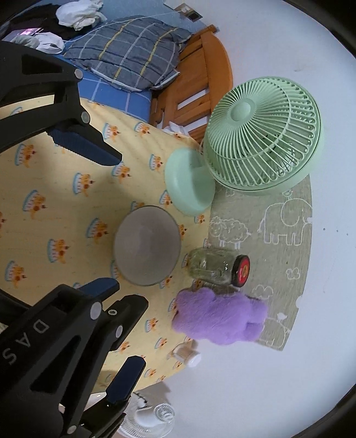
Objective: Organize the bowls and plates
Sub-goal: 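Move both grippers to the bowl beside the glass jar and grasp its rim, then lift the bowl with both grippers and carry it toward the plate stack, then lower the floral bowl onto the table beside the plate stack and open both grippers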
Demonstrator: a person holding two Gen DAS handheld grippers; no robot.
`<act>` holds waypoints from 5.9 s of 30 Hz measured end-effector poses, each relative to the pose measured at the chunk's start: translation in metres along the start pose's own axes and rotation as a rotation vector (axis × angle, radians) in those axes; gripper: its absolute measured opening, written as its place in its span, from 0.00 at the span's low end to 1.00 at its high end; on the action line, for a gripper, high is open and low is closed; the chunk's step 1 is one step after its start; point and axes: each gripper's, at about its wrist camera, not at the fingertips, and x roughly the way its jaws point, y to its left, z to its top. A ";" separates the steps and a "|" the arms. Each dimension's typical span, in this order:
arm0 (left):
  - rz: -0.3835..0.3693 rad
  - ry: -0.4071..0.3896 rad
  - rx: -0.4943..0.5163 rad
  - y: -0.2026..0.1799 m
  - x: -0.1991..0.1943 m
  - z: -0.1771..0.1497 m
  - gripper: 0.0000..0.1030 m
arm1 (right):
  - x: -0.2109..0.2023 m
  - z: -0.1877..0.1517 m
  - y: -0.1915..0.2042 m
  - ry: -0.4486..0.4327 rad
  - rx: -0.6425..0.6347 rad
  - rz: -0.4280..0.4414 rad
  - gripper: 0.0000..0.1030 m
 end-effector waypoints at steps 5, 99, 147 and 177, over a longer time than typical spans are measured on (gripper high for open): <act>0.019 -0.006 -0.004 0.002 0.023 0.016 0.86 | 0.026 0.019 0.000 0.008 -0.015 0.019 0.71; -0.039 0.096 0.076 0.002 -0.064 -0.056 0.30 | -0.061 -0.066 -0.010 0.055 0.056 -0.079 0.20; -0.145 0.258 0.148 0.039 -0.063 -0.182 0.30 | -0.068 -0.208 0.031 0.212 0.121 -0.202 0.20; -0.171 0.289 0.158 0.039 -0.072 -0.186 0.79 | -0.073 -0.217 0.026 0.225 0.160 -0.109 0.64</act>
